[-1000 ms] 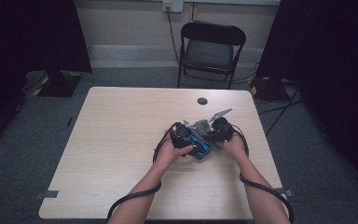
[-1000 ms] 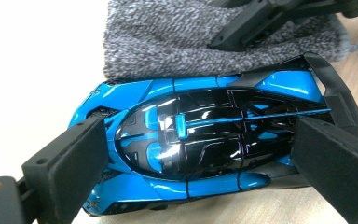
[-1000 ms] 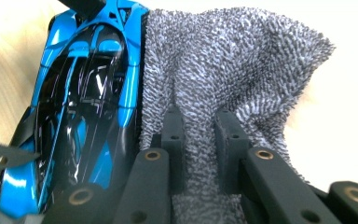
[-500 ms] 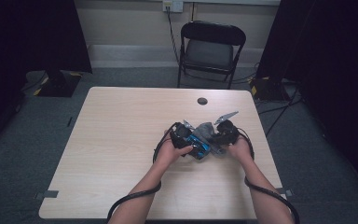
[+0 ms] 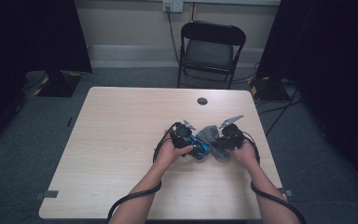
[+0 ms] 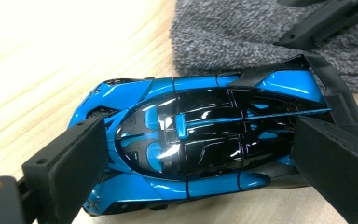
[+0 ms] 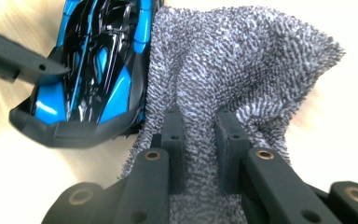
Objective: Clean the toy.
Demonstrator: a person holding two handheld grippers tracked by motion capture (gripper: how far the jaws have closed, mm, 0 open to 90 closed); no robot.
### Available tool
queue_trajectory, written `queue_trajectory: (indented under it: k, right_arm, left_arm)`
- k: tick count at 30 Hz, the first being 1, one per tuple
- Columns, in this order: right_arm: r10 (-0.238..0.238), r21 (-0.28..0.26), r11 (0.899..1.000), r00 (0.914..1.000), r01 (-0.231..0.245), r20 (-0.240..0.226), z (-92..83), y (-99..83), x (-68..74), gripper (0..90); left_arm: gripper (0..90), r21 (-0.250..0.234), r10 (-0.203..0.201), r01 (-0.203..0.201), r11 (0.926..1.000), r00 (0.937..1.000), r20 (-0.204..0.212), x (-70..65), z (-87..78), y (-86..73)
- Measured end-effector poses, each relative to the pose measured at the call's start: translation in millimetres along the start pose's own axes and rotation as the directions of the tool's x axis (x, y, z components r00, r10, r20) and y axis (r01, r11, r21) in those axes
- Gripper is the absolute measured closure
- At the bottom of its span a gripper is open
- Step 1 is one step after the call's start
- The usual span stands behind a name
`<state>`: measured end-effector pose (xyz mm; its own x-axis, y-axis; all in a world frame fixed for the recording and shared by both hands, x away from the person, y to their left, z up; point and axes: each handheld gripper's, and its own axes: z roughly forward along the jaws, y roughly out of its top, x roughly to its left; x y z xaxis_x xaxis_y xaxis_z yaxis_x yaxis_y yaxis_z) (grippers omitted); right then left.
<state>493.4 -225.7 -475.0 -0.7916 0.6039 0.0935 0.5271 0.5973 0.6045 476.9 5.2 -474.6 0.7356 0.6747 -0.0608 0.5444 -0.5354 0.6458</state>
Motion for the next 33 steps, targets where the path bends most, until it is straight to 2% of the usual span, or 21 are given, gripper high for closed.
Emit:
queue_trajectory:
  k: [17,33]
  right_arm:
    - [0.013,-0.018,1.0,0.9997,-0.013,-0.019,-16.3,-24.6,6.6,76.6]
    - [0.004,-0.018,1.0,0.9989,-0.005,-0.047,-31.3,-45.3,12.9,76.5]
  left_arm:
    - [4.0,-0.002,0.004,-0.004,1.0,1.0,0.0,0.0,-0.1,-0.4]
    - [5.0,0.002,0.001,-0.001,1.0,1.0,-0.002,-1.1,-0.7,0.0]
